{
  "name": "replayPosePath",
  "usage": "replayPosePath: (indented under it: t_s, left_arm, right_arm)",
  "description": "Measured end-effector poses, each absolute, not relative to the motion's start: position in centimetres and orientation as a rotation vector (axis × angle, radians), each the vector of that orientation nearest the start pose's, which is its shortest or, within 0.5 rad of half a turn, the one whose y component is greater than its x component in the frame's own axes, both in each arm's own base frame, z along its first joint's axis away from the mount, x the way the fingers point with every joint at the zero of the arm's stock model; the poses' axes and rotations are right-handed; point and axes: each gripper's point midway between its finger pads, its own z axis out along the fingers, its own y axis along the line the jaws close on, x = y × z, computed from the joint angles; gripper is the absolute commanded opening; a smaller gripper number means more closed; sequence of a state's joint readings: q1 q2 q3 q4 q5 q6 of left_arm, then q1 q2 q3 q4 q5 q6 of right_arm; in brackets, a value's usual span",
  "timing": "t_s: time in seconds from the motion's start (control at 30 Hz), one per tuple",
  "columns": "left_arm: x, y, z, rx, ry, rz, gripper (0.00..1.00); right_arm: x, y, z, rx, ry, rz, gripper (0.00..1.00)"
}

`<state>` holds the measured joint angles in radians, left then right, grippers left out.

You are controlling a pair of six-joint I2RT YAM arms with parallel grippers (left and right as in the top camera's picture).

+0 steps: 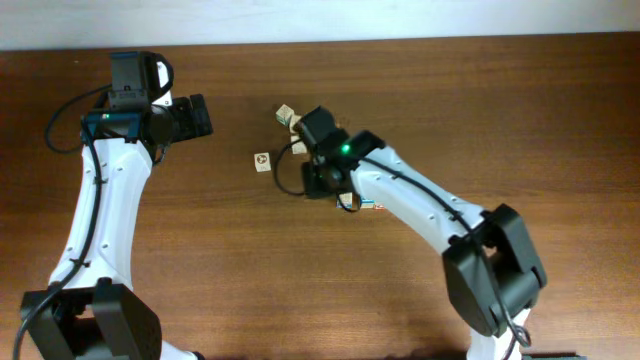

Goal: Rotate 4 blocks

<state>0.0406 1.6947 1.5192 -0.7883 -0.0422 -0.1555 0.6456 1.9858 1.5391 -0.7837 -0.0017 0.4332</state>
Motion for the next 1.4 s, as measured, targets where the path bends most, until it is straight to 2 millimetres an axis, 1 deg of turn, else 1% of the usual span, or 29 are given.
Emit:
replayPosePath:
  t_s: [0.03,0.07,0.1,0.17,0.23,0.37,0.43,0.53,0.63,0.67,0.7,0.73,0.77,0.8,0.83,0.87,0.9,0.93,1.0,1.03,1.1,1.2,1.23,1.27,1.33,1.37,1.4]
  left_arm:
    - [44.4,2.5,19.0,-0.264,2.518,0.008,0.99]
    - [44.4,2.5,19.0,-0.264,2.518,0.008,0.99]
    - [44.4,2.5,19.0,-0.264,2.518,0.008,0.99]
    - [44.4,2.5,19.0,-0.264,2.518,0.008,0.99]
    - [44.4,2.5,19.0,-0.264,2.518,0.008,0.99]
    - [44.4,2.5,19.0,-0.264,2.518,0.008,0.99]
    - [44.4,2.5,19.0,-0.264,2.518,0.008,0.99]
    - [44.4,2.5,19.0,-0.264,2.518,0.008,0.99]
    - [44.4,2.5,19.0,-0.264,2.518,0.008,0.99]
    - [44.4,2.5,19.0,-0.264,2.518,0.008,0.99]
    - [44.4,2.5,19.0,-0.264,2.518,0.008,0.99]
    - [44.4,2.5,19.0,-0.264,2.518,0.007,0.99]
    - [44.4,2.5,19.0,-0.265,2.519,0.008,0.99]
    - [44.4,2.5,19.0,-0.265,2.518,0.008,0.99]
    - [44.4,2.5,19.0,-0.265,2.518,0.008,0.99]
    - [44.4,2.5,19.0,-0.264,2.518,0.008,0.99]
    - [44.4,2.5,19.0,-0.264,2.518,0.008,0.99]
    - [44.4,2.5,19.0,-0.265,2.519,0.008,0.99]
    - [44.4,2.5,19.0,-0.264,2.519,0.007,0.99]
    - [44.4,2.5,19.0,-0.265,2.519,0.008,0.99]
    - [44.4,2.5,19.0,-0.264,2.518,0.007,0.99]
    - [44.4,2.5,19.0,-0.264,2.518,0.008,0.99]
    - [44.4,2.5,19.0,-0.264,2.518,0.008,0.99]
    - [44.4,2.5,19.0,-0.264,2.518,0.008,0.99]
    - [44.4,2.5,19.0,-0.264,2.518,0.008,0.99]
    - [44.4,2.5,19.0,-0.264,2.518,0.008,0.99]
    - [44.4,2.5,19.0,-0.264,2.518,0.008,0.99]
  right_arm:
    - [35.9,28.2,5.8,-0.339,2.841,0.243,0.33]
    - [35.2,28.5,4.4,-0.370,2.872,0.221,0.33]
    - [34.7,28.1,3.5,-0.381,2.905,0.181,0.33]
    - [34.8,26.9,2.8,-0.366,2.928,0.122,0.33]
    - [35.3,26.2,2.8,-0.342,2.923,0.097,0.33]
    - [35.3,25.4,2.6,-0.332,2.931,0.052,0.33]
    - [35.0,24.5,2.5,-0.317,2.957,0.029,0.33]
    - [35.4,23.5,2.4,-0.281,2.969,0.017,0.33]
    - [35.8,23.7,2.5,-0.253,2.957,0.041,0.33]
    - [35.9,23.8,2.8,-0.235,2.954,0.052,0.33]
    - [36.4,23.9,4.0,-0.211,2.931,0.081,0.32]
    - [37.0,23.1,6.1,-0.144,2.908,0.116,0.30]
    - [37.7,20.7,8.1,-0.047,2.906,0.124,0.30]
    - [38.4,17.8,9.1,0.062,2.908,0.115,0.30]
    - [39.1,13.7,9.2,0.209,2.925,0.083,0.31]
    - [38.6,9.9,7.9,0.327,2.973,0.047,0.30]
    - [37.6,8.1,6.6,0.371,3.018,0.034,0.29]
    - [36.2,6.9,5.3,0.391,3.070,0.027,0.29]
    - [35.5,6.5,3.9,0.362,3.093,0.053,0.29]
    - [34.6,6.8,2.7,0.316,3.123,0.086,0.29]
    - [34.6,7.3,2.3,0.278,3.120,0.128,0.29]
    - [34.0,7.5,1.6,0.256,3.135,0.147,0.30]
    - [34.2,7.9,1.4,0.238,3.126,0.174,0.29]
    - [34.5,8.6,1.3,0.191,3.109,0.201,0.29]
    - [34.5,10.0,1.3,0.129,3.101,0.227,0.30]
    - [34.2,11.1,1.3,0.080,3.100,0.238,0.30]
    - [34.0,11.8,1.3,0.051,3.103,0.243,0.30]
